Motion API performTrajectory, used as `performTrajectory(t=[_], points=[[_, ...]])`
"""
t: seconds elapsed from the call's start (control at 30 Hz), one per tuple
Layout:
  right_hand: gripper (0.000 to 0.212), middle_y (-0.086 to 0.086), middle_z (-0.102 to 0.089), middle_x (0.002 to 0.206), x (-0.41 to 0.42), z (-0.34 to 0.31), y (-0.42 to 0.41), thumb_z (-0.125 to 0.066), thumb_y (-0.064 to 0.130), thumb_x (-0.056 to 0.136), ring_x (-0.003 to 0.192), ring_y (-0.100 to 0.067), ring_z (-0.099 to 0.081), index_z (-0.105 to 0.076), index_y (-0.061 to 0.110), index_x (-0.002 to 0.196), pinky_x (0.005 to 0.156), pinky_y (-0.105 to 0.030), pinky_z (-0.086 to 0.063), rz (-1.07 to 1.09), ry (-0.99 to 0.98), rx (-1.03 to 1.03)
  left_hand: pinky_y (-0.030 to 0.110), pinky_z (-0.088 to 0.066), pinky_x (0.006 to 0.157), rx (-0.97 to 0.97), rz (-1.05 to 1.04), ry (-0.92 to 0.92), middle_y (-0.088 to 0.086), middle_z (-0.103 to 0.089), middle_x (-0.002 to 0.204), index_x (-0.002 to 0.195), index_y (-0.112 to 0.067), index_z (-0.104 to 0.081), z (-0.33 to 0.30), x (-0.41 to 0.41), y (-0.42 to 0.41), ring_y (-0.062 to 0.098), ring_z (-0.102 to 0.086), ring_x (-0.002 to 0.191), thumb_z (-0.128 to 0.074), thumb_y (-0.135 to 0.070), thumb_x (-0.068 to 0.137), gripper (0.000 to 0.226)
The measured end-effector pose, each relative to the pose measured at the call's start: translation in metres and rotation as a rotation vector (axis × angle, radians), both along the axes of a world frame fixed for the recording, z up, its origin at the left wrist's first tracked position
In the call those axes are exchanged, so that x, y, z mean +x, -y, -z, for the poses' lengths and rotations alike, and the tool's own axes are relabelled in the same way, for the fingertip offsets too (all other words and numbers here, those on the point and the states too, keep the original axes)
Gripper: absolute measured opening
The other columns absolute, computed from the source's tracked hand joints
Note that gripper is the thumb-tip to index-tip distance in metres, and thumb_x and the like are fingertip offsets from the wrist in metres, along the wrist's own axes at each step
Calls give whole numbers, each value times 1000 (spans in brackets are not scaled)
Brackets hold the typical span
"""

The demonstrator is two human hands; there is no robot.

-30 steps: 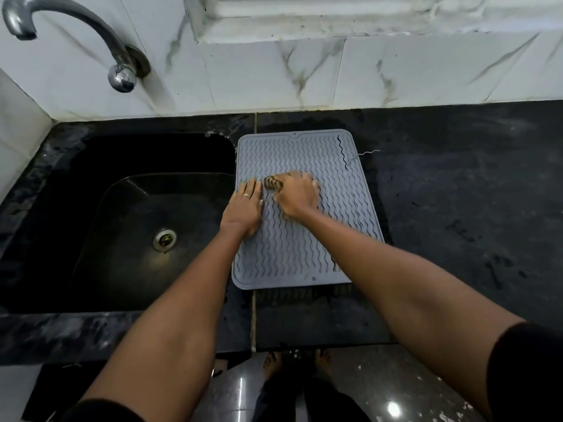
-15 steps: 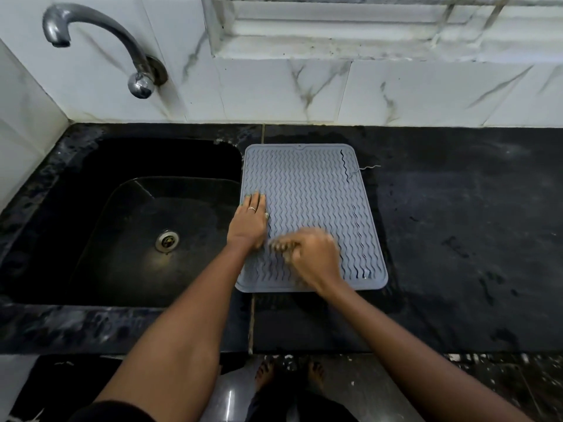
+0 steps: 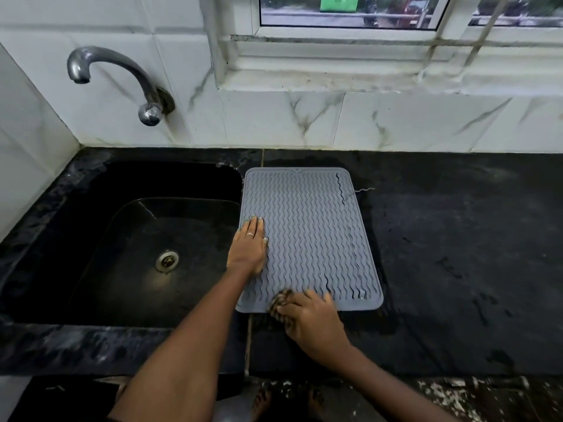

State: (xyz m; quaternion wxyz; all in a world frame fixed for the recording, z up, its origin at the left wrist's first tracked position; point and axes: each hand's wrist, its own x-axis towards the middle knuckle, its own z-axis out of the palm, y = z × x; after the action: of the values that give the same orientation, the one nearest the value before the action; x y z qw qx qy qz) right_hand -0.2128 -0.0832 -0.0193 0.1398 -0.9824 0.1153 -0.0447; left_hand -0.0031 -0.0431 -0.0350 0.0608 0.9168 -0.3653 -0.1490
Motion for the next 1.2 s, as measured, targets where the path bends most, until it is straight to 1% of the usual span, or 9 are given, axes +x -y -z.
performTrajectory(t=[0.17,0.27,0.33,0.43,0.57,0.83,0.97,1.1,1.2], points=[[26,1,-74,84,38,-43,46,-53,6,90,76,-17,-71,-74,20,89,69,-33,-60,324,-53,907,49,8,119,193,-93,-200,8,7,162,154,-14,-3,-32,7,24,25,6,150,-33,-33,100,64],[33,4,-72,92,66,-65,75,-51,3,89,85,-11,-67,-70,28,97,67,-18,-53,420,114,1004,54,13,116,13,-210,-344,12,-14,160,150,-17,-30,-51,12,36,30,-9,149,-26,-51,99,61],[48,-5,-69,106,86,-76,90,-46,-7,84,93,-17,-65,-62,24,118,72,-23,-52,432,146,1076,51,0,120,-246,-313,-482,15,-25,157,146,-16,-38,-60,13,40,32,-19,146,-24,-54,99,62],[54,-11,-63,113,110,-87,104,-39,-13,85,90,-18,-64,-52,16,129,73,-29,-55,486,238,1102,46,-37,106,-593,-459,-957,9,-51,140,139,-14,-47,-78,15,44,30,-47,128,-25,-62,95,69],[44,-7,-62,103,129,-99,107,-51,-4,87,75,-6,-59,-53,15,126,55,-14,-49,488,338,1051,34,-49,78,-589,-404,-1190,5,-63,111,126,-14,-56,-100,23,48,21,-58,100,-38,-62,92,62],[37,2,-57,90,136,-107,131,-67,12,84,79,-10,-54,-55,15,119,56,-18,-39,376,278,1146,32,-42,87,-684,-377,-1057,0,-65,94,95,-20,-64,-117,42,47,12,-59,88,-43,-25,99,22],[53,2,-59,103,132,-106,140,-75,17,78,90,-8,-58,-50,13,124,62,-15,-44,292,133,1093,31,-37,94,-717,-279,-1041,0,-67,105,120,-18,-63,-120,45,48,12,-58,98,-42,-21,99,30],[34,-6,-68,102,131,-105,140,-75,14,78,98,-15,-62,-65,3,108,80,-21,-46,266,65,1025,34,-35,101,-726,-228,-1026,5,-65,116,125,-18,-61,-124,50,50,16,-57,107,-43,-21,99,31],[20,-6,-67,94,129,-109,142,-70,16,83,92,-14,-59,-66,2,98,75,-23,-42,259,66,1021,33,-38,93,-756,-269,-1045,7,-64,107,126,-9,-59,-124,50,52,18,-56,96,-31,-19,100,39]])
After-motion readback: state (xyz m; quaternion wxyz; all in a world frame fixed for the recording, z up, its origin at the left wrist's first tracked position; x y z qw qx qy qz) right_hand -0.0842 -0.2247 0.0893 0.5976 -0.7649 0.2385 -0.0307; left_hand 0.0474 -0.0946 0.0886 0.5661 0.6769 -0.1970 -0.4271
